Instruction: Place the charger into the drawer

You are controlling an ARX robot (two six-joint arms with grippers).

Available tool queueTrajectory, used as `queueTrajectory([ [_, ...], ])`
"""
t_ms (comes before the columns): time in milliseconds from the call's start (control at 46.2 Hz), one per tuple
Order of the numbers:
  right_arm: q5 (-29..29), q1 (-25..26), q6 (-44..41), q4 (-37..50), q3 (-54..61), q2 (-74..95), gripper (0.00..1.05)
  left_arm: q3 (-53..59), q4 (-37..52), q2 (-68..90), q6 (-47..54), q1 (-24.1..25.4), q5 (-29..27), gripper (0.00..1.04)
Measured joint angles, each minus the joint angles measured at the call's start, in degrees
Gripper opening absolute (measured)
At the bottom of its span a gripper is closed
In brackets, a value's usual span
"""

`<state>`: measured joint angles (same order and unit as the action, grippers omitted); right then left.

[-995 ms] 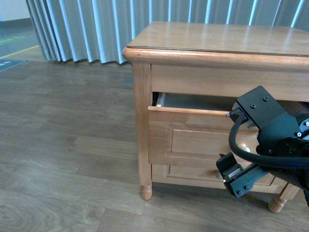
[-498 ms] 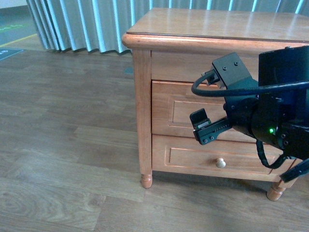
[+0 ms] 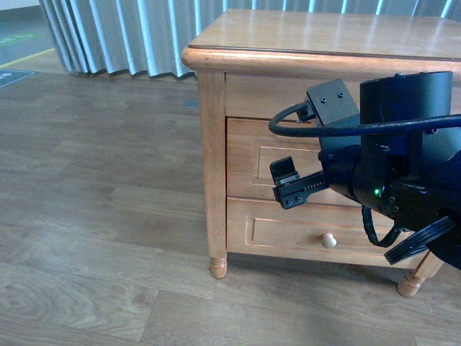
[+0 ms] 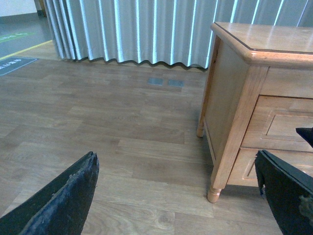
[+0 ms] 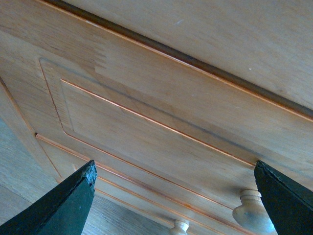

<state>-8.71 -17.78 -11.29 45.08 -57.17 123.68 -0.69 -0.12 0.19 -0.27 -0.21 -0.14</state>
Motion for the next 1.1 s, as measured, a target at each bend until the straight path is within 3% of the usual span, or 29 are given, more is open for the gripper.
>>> queueTrajectory([
  [346, 2.8, 1.4, 0.7, 3.2, 4.3, -4.1, 0.96, 0.0, 0.0, 0.0, 0.0, 0.0, 0.0, 0.99],
  [671, 8.7, 6.1, 0.7, 5.1, 22.6, -25.2, 0.96, 0.0, 0.0, 0.0, 0.0, 0.0, 0.0, 0.99],
  [1104, 23.8, 27.7, 3.1, -12.2, 34.4, -59.8, 0.96, 0.0, 0.0, 0.0, 0.0, 0.0, 0.0, 0.99],
])
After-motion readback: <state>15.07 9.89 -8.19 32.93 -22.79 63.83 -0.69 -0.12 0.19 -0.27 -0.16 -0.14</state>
